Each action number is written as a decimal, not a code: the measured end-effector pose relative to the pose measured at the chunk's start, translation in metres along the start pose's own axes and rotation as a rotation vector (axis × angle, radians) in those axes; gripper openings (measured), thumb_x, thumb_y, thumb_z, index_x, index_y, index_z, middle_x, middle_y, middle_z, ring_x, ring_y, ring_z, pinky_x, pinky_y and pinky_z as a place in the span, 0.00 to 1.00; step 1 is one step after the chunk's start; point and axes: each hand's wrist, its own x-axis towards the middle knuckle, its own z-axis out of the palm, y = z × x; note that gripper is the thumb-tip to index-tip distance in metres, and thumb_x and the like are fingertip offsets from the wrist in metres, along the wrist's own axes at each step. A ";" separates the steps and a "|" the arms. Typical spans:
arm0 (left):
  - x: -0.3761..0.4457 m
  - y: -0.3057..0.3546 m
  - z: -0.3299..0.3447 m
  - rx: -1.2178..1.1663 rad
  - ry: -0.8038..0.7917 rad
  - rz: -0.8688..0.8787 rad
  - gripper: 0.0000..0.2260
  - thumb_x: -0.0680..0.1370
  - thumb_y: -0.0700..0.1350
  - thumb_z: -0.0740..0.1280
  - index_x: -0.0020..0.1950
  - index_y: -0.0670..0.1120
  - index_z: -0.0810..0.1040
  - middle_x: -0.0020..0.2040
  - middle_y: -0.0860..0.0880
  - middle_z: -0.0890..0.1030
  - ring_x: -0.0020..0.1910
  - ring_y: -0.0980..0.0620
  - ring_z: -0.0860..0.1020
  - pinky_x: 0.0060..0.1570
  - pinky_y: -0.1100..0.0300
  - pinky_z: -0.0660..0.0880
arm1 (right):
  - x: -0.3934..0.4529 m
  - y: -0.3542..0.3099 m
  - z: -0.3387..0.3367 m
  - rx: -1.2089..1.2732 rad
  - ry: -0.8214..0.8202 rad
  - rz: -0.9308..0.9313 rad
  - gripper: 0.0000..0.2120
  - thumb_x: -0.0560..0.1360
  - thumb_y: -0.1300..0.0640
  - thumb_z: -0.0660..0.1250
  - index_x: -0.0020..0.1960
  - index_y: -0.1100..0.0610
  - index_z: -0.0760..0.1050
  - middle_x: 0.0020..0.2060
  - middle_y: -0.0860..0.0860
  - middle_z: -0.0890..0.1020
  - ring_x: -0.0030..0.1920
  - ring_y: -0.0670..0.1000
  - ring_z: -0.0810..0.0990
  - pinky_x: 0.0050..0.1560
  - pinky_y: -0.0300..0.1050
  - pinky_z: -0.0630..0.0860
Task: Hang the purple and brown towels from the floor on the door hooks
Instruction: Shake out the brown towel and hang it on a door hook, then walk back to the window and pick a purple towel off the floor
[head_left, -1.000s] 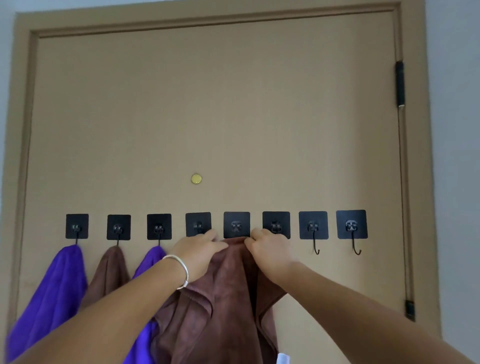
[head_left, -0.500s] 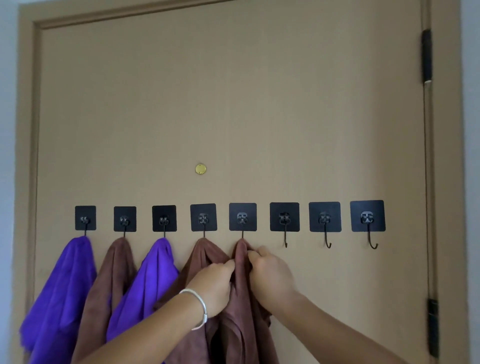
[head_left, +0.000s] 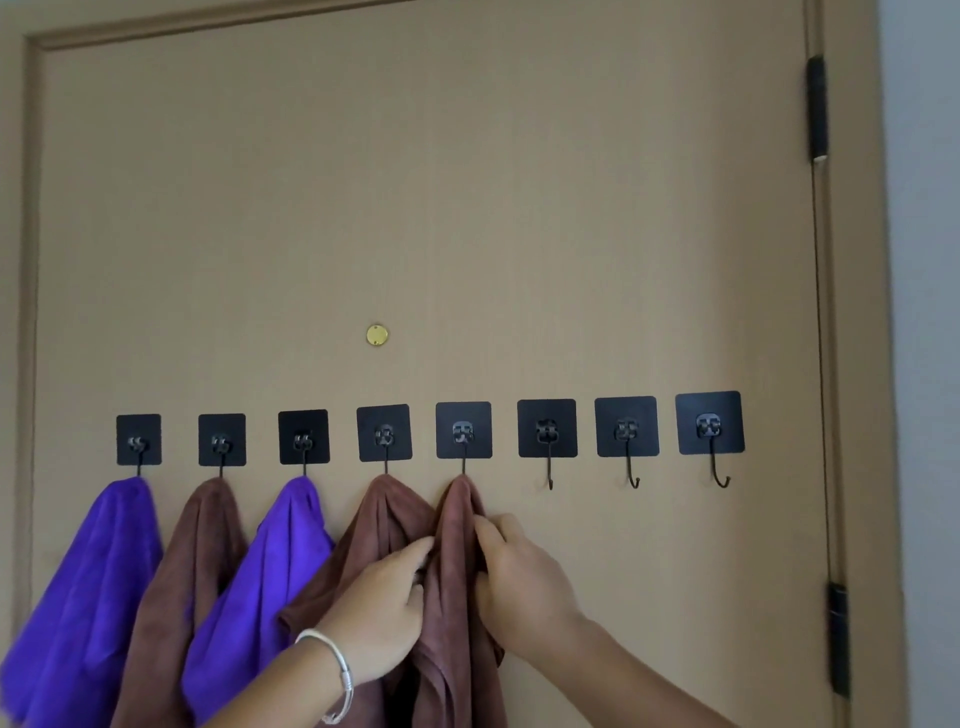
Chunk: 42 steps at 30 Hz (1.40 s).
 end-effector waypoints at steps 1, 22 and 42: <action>-0.003 0.001 -0.001 0.036 0.044 0.035 0.26 0.78 0.39 0.57 0.74 0.58 0.62 0.68 0.63 0.68 0.66 0.65 0.68 0.67 0.68 0.62 | -0.002 0.001 -0.003 0.003 0.004 0.001 0.24 0.75 0.56 0.56 0.70 0.49 0.63 0.64 0.47 0.68 0.53 0.56 0.77 0.50 0.48 0.76; 0.028 0.063 0.019 0.152 0.187 0.659 0.25 0.79 0.56 0.58 0.75 0.54 0.60 0.74 0.49 0.62 0.76 0.49 0.53 0.72 0.45 0.55 | -0.092 -0.016 -0.064 -0.435 0.238 0.430 0.24 0.77 0.49 0.62 0.71 0.44 0.63 0.68 0.43 0.67 0.66 0.46 0.68 0.63 0.43 0.69; -0.151 0.248 0.039 -0.496 -0.147 1.126 0.26 0.78 0.61 0.52 0.75 0.54 0.61 0.75 0.45 0.61 0.76 0.45 0.53 0.71 0.38 0.52 | -0.327 -0.199 -0.210 -1.011 0.434 1.113 0.23 0.76 0.48 0.64 0.70 0.47 0.67 0.69 0.48 0.69 0.70 0.52 0.65 0.70 0.52 0.63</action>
